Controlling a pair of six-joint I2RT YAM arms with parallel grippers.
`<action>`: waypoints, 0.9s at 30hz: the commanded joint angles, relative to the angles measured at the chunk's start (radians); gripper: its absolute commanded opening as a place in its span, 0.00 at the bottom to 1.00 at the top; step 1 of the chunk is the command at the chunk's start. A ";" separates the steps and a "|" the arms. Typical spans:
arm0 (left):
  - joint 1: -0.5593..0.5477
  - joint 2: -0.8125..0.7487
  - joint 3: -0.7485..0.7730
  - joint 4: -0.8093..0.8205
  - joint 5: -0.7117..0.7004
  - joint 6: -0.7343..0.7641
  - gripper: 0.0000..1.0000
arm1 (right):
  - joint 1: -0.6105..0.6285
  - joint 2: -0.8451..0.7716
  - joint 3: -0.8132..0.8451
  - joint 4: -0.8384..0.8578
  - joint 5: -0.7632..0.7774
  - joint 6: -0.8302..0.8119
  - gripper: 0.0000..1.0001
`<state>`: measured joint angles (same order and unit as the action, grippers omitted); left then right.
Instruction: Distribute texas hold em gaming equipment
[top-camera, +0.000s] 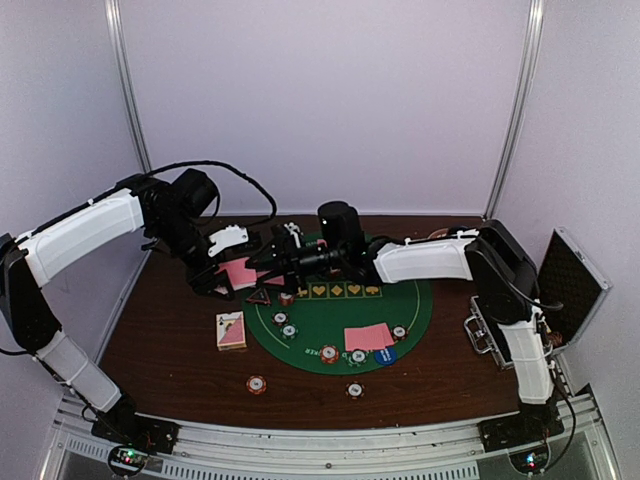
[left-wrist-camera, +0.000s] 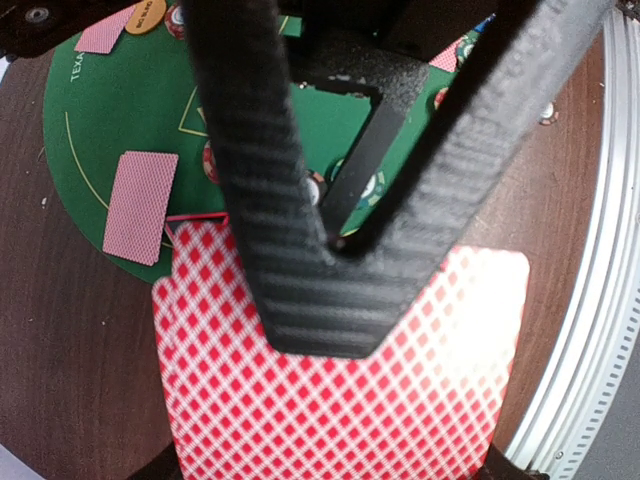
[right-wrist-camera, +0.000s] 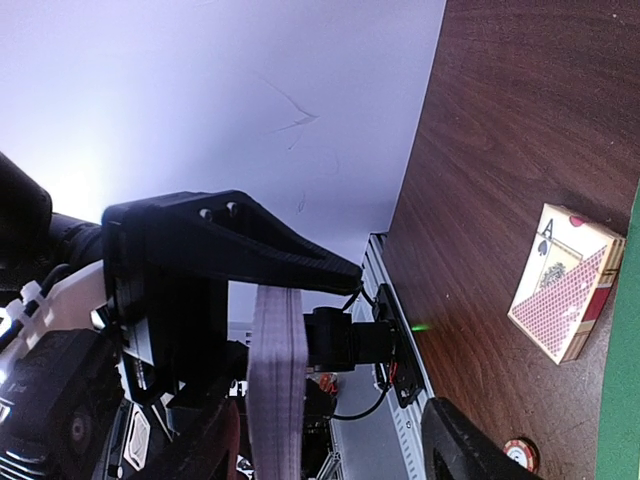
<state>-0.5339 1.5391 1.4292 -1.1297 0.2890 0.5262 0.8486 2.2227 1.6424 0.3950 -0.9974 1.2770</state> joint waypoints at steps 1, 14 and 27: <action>0.005 -0.013 0.013 0.022 0.003 0.008 0.00 | -0.002 -0.069 -0.018 -0.004 -0.027 -0.038 0.67; 0.005 -0.001 0.039 0.013 0.014 0.005 0.00 | 0.045 0.042 0.083 0.032 -0.060 0.005 0.71; 0.005 0.000 0.048 0.004 0.017 0.003 0.00 | 0.031 0.076 0.095 0.017 -0.050 0.020 0.63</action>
<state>-0.5339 1.5394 1.4414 -1.1313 0.2897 0.5259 0.8948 2.2990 1.7603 0.3824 -1.0508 1.2915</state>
